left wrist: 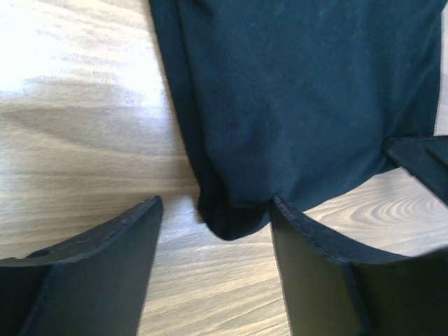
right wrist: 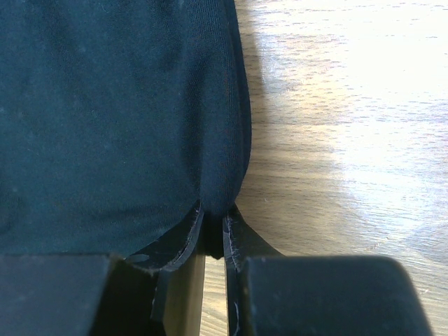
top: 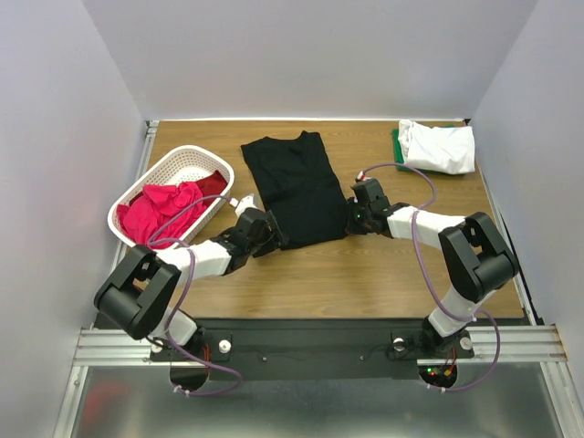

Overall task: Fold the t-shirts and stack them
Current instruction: Fold the tshirt

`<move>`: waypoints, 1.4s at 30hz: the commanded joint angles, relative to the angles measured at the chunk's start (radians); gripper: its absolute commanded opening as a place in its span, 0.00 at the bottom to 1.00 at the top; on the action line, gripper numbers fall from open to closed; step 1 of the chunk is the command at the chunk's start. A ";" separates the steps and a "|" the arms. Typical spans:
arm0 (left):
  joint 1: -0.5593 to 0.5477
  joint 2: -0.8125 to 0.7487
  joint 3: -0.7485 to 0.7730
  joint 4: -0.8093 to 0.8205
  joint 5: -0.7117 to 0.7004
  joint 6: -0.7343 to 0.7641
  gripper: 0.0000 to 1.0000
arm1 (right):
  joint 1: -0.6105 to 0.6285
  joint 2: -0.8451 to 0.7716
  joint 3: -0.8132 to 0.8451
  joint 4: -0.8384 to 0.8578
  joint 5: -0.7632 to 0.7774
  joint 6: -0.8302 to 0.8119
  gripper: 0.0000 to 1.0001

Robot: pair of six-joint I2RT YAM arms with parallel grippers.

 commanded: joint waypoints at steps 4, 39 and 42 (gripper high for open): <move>-0.004 -0.027 -0.070 -0.045 0.052 0.000 0.62 | 0.003 0.018 -0.039 -0.092 -0.011 -0.012 0.01; -0.019 0.037 -0.086 -0.029 0.087 0.072 0.00 | 0.008 -0.121 -0.136 -0.086 -0.141 0.005 0.00; -0.034 0.019 -0.095 -0.042 0.140 0.095 0.00 | 0.012 -0.151 -0.172 -0.106 -0.162 0.015 0.00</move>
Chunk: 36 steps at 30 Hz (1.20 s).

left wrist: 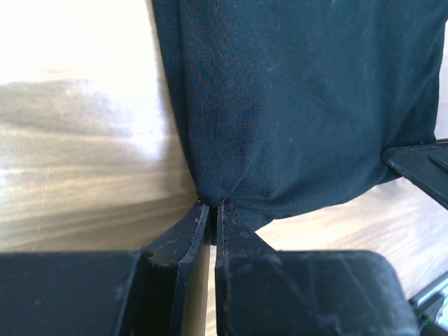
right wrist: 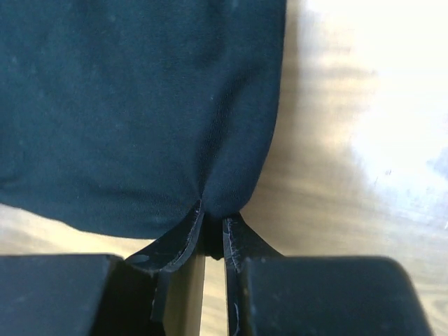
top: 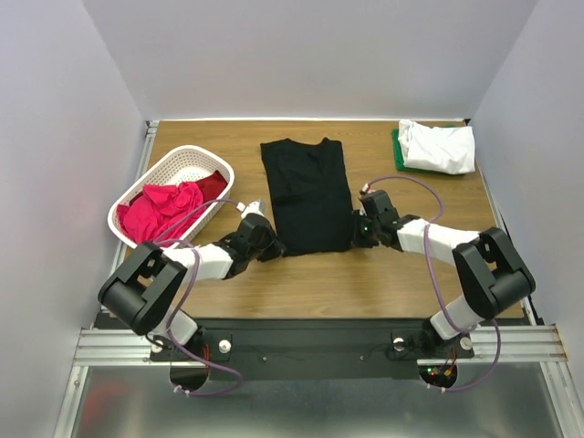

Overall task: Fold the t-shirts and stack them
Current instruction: Fold the tshirt

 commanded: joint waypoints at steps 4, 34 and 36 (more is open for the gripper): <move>-0.060 -0.078 -0.074 -0.162 0.081 0.058 0.00 | 0.014 -0.114 -0.093 -0.141 -0.058 0.023 0.00; -0.206 -0.677 -0.020 -0.254 0.161 -0.075 0.00 | 0.043 -0.590 0.192 -0.520 0.029 0.054 0.00; -0.202 -0.669 -0.014 -0.238 0.138 -0.077 0.00 | 0.043 -0.567 0.223 -0.515 0.064 0.036 0.00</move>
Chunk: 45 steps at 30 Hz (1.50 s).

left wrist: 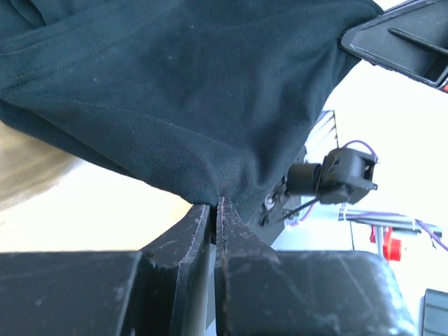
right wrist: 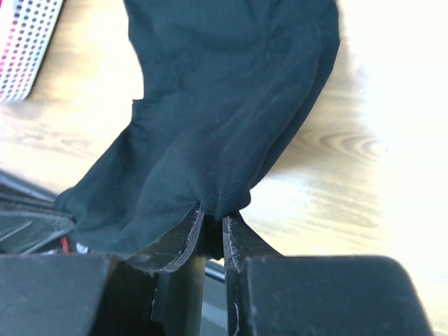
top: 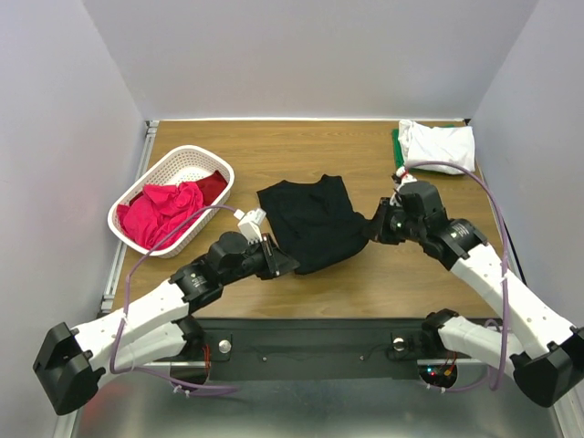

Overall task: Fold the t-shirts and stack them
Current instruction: Fold the tshirt

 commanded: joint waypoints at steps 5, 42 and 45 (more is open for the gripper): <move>0.024 0.046 0.050 0.140 -0.053 -0.003 0.00 | 0.009 0.118 0.132 0.056 0.209 -0.063 0.00; 0.369 0.428 0.093 0.435 0.363 0.157 0.00 | 0.008 0.580 0.496 0.244 0.284 -0.258 0.00; 0.369 0.384 0.079 0.340 0.360 0.210 0.00 | 0.008 0.473 0.388 0.205 0.255 -0.217 0.00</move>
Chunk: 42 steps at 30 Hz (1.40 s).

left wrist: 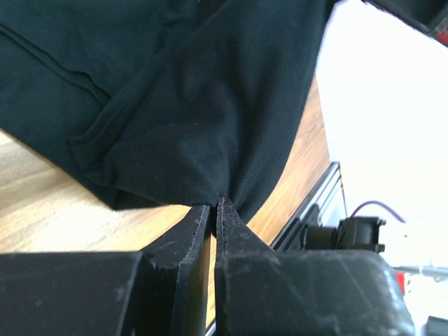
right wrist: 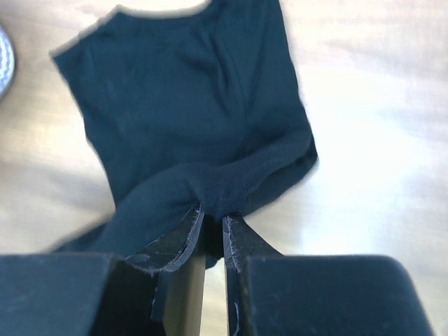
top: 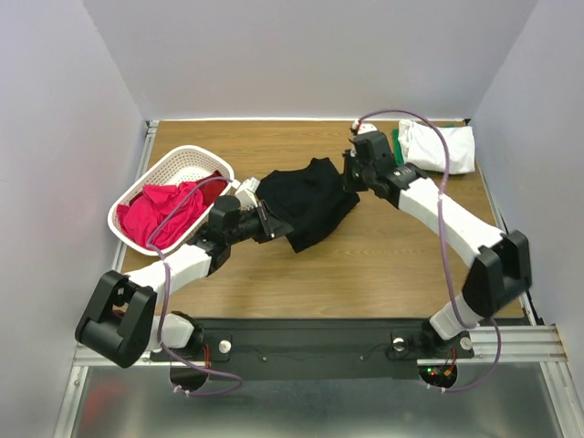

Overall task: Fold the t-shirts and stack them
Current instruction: Fold the tshirt

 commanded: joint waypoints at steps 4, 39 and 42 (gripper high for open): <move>-0.003 -0.115 -0.020 -0.163 0.069 0.137 0.00 | 0.004 -0.254 -0.196 -0.023 -0.138 0.088 0.01; -0.377 -0.357 -0.037 -0.157 -0.342 -0.047 0.00 | 0.106 -0.570 -0.286 -0.205 0.073 0.163 0.00; -0.293 -0.326 -0.049 -0.100 -0.304 -0.040 0.00 | 0.104 -0.479 -0.262 -0.144 0.090 0.126 0.00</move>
